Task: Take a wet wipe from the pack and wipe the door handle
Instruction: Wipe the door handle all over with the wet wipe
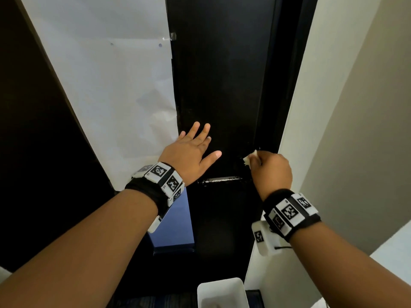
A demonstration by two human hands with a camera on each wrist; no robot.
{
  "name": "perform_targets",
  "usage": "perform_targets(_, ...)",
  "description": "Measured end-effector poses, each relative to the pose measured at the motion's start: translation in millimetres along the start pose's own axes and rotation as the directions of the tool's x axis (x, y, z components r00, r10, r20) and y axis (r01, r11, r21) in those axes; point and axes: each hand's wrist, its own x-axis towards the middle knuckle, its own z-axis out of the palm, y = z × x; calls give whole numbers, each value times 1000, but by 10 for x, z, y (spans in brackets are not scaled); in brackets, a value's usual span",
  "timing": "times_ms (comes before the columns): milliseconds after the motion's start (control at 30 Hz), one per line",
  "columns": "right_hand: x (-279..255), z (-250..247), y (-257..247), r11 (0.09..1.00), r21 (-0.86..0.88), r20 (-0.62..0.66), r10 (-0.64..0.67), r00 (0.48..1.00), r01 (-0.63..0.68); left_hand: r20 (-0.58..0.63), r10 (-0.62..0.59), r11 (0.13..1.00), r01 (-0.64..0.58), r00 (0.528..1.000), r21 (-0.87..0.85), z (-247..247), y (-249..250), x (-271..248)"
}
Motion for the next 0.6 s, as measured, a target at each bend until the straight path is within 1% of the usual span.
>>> perform_targets(67,32,40,-52,997,-77,84,36,996,-29,5,-3,1000,3,1000,5,-5,7,2)
perform_targets(133,37,85,-100,992,-117,173,72,982,-52,9,-3,1000,3,1000,10,-4,10,4)
perform_targets(200,58,114,-120,987,-114,199,132,971,-111,9,-2,1000,2,1000,13,0,9,2)
perform_targets(300,98,113,-108,977,-44,254,214,943,-210,6,-3,1000,3,1000,16,4,12,1)
perform_targets(400,73,61,-52,946,90,329,269,905,-313,7,-4,1000,4,1000,16,3,19,-2)
perform_targets(500,-42,13,17,856,251,369,346,862,-451,9,-5,1000,5,1000,18,-2,19,-4)
perform_targets(567,-163,-11,49,742,393,400,395,827,-544,8,-5,1000,5,1000,17,1,18,-2)
perform_targets(600,-235,-21,59,663,462,427,416,803,-589,7,-4,1000,4,1000,18,6,18,1)
